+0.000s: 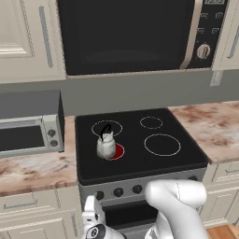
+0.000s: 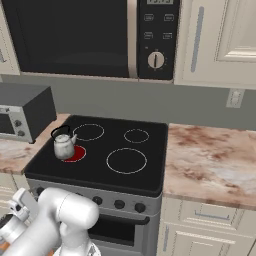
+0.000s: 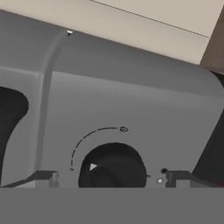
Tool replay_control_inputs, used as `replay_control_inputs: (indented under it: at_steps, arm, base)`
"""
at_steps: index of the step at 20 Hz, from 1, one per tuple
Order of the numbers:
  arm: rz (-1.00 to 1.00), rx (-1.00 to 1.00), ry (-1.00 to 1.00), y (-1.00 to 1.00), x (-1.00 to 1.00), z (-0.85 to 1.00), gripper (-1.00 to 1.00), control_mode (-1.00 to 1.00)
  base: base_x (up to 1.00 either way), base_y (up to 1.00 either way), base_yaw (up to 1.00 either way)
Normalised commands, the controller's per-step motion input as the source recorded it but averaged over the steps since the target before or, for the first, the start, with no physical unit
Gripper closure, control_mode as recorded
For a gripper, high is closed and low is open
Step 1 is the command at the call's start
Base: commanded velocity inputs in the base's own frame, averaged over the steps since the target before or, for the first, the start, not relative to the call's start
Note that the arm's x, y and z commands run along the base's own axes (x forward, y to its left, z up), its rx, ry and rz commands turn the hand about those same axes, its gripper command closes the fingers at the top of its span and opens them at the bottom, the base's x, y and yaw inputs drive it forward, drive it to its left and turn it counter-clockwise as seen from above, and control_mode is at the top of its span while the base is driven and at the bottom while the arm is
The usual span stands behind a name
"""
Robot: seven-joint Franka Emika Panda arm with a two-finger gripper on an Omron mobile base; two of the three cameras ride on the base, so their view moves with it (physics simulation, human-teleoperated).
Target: Lower the heat of the kettle.
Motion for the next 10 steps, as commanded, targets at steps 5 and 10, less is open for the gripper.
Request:
replay_control_inputs:
  at_steps: [5,10]
  arm:
    - [0.0,0.03,-0.06,-0.03,0.01,0.0,-1.0,-1.0]
    - [0.0,0.01,-0.06,-0.01,0.04,0.12,-1.0,-1.0]
  base:
    - [0.0,0.0,0.0]
    - [0.0,0.0,0.0]
